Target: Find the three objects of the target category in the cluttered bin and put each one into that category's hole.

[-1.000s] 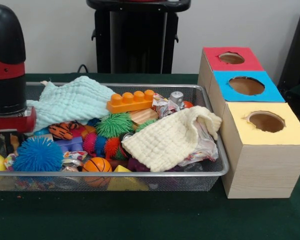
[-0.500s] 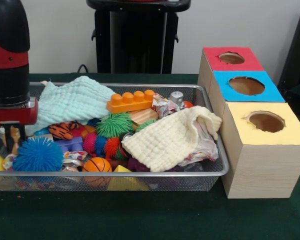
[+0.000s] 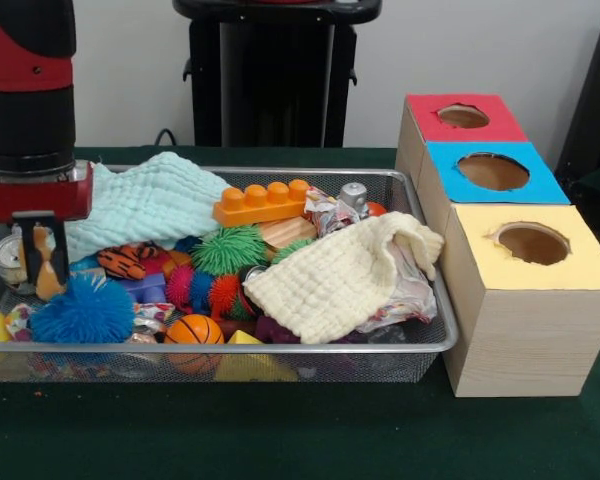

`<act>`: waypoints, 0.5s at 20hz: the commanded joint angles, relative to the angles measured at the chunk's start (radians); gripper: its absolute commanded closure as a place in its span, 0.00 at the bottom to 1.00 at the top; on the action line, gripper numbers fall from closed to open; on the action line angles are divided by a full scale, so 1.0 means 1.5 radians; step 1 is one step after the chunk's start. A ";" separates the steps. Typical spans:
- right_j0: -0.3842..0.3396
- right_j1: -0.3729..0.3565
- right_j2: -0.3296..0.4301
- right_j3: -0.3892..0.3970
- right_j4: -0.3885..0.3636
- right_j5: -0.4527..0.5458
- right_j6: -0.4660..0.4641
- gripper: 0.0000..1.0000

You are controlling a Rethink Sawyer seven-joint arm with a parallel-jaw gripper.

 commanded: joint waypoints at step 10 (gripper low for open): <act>0.078 -0.086 0.033 0.054 0.087 0.124 -0.041 1.00</act>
